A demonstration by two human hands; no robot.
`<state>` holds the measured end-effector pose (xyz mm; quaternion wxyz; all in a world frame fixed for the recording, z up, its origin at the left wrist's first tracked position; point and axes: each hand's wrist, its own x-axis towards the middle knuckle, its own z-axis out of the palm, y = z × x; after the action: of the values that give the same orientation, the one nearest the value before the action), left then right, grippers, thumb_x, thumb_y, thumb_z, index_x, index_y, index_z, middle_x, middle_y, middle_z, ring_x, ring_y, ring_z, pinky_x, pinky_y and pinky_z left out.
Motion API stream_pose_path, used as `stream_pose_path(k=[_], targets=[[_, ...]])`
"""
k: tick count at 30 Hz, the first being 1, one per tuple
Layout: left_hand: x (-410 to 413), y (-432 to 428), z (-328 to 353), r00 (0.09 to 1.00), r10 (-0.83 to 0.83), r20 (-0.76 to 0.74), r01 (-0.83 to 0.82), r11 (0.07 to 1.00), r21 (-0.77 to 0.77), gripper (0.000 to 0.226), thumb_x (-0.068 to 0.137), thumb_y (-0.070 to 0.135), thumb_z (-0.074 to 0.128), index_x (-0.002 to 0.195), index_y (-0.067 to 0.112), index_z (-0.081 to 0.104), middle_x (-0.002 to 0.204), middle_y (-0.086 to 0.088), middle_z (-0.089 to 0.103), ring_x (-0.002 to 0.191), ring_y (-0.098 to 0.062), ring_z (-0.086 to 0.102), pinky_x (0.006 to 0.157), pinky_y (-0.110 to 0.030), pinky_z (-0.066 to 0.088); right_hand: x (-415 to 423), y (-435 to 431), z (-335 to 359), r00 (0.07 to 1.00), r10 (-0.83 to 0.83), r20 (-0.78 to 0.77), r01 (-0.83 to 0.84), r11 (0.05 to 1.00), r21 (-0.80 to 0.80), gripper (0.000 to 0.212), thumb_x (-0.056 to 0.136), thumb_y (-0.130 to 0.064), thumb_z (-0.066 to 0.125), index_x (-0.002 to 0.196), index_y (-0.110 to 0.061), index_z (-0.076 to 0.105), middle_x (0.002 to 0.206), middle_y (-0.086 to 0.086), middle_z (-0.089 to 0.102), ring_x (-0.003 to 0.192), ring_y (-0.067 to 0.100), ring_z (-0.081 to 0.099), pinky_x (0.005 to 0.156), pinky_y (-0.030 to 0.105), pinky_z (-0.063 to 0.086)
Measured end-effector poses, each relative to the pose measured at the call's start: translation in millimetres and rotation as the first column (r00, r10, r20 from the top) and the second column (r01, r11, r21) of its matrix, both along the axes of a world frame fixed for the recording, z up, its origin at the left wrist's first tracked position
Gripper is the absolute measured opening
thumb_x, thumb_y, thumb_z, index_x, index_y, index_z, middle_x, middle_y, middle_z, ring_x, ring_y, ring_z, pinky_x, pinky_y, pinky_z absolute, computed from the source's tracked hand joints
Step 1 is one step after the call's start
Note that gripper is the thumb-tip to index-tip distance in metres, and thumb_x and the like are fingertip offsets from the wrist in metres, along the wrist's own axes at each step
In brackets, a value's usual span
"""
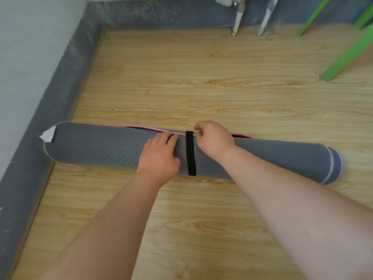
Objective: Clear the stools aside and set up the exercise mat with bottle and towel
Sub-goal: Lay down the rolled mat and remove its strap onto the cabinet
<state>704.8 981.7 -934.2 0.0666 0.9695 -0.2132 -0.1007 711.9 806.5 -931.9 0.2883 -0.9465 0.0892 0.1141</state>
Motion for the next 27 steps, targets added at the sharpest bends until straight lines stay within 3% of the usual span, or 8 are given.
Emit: stream_pose_path(k=[5, 9, 12, 16, 20, 23, 27], targets=[[12, -2, -30, 0.974, -0.027, 0.224, 0.038, 0.998, -0.044, 0.065, 0.076, 0.032, 0.032, 0.132, 0.011, 0.054, 0.132, -0.007, 0.056, 0.126, -0.025, 0.048, 0.110, -0.040, 0.032, 39, 2, -19, 0.998, 0.056, 0.011, -0.055, 0.990, -0.130, 0.030, 0.087, -0.020, 0.045, 0.100, -0.019, 0.072, 0.103, 0.004, 0.070, 0.097, 0.028, 0.063, 0.081, 0.035, 0.053], [30, -5, -32, 0.974, -0.071, 0.216, 0.086, 0.994, -0.063, 0.066, 0.079, 0.031, 0.025, 0.136, 0.009, 0.048, 0.136, -0.008, 0.052, 0.128, -0.024, 0.043, 0.115, -0.036, 0.023, 48, -2, -25, 0.997, 0.055, 0.057, -0.048, 0.992, -0.114, 0.030, 0.088, -0.019, 0.046, 0.102, -0.020, 0.072, 0.106, 0.001, 0.068, 0.100, 0.025, 0.061, 0.083, 0.037, 0.053], [43, -7, -30, 0.978, -0.048, 0.201, 0.065, 0.995, -0.076, 0.056, 0.086, 0.026, 0.036, 0.139, 0.008, 0.042, 0.142, -0.009, 0.046, 0.132, -0.024, 0.038, 0.117, -0.034, 0.016, 32, -5, -24, 0.967, 0.075, 0.245, -0.029, 0.982, -0.187, 0.026, 0.091, -0.022, 0.049, 0.105, -0.018, 0.070, 0.103, 0.002, 0.062, 0.103, 0.024, 0.054, 0.080, 0.034, 0.046], [59, -16, -29, 0.956, 0.040, 0.289, -0.036, 0.999, -0.020, 0.045, 0.091, 0.028, 0.040, 0.131, 0.010, 0.047, 0.137, -0.006, 0.049, 0.130, -0.023, 0.040, 0.116, -0.042, 0.016, 9, -6, -30, 0.896, 0.124, 0.426, 0.004, 0.958, -0.288, 0.030, 0.091, -0.040, 0.052, 0.099, -0.016, 0.068, 0.095, 0.002, 0.059, 0.099, 0.024, 0.052, 0.085, 0.035, 0.041], [78, -20, -22, 0.921, -0.047, 0.387, 0.014, 0.996, 0.088, 0.035, 0.093, 0.037, 0.040, 0.110, 0.012, 0.058, 0.113, -0.007, 0.057, 0.108, -0.026, 0.050, 0.100, -0.039, 0.031, -3, -8, -39, 0.887, 0.158, 0.433, 0.019, 0.926, -0.378, 0.055, 0.082, -0.067, 0.048, 0.112, -0.022, 0.061, 0.106, -0.001, 0.056, 0.104, 0.024, 0.049, 0.092, 0.038, 0.038], [90, -15, -17, 0.935, 0.005, 0.356, -0.019, 0.999, 0.036, 0.034, 0.092, 0.042, 0.043, 0.101, 0.017, 0.063, 0.105, -0.005, 0.059, 0.104, -0.027, 0.052, 0.095, -0.040, 0.034, -5, -10, -42, 0.911, 0.169, 0.377, -0.018, 0.928, -0.372, 0.073, 0.070, -0.079, 0.050, 0.121, -0.026, 0.054, 0.115, -0.004, 0.052, 0.111, 0.022, 0.046, 0.098, 0.039, 0.035], [89, -7, -24, 0.981, 0.056, 0.188, -0.033, 0.992, -0.121, 0.037, 0.096, 0.040, 0.040, 0.121, 0.019, 0.057, 0.119, -0.005, 0.061, 0.113, -0.027, 0.052, 0.099, -0.040, 0.036, 2, -11, -45, 0.927, 0.097, 0.363, 0.013, 0.958, -0.287, 0.074, 0.072, -0.077, 0.050, 0.127, -0.028, 0.050, 0.123, -0.006, 0.051, 0.119, 0.021, 0.043, 0.105, 0.040, 0.030]])
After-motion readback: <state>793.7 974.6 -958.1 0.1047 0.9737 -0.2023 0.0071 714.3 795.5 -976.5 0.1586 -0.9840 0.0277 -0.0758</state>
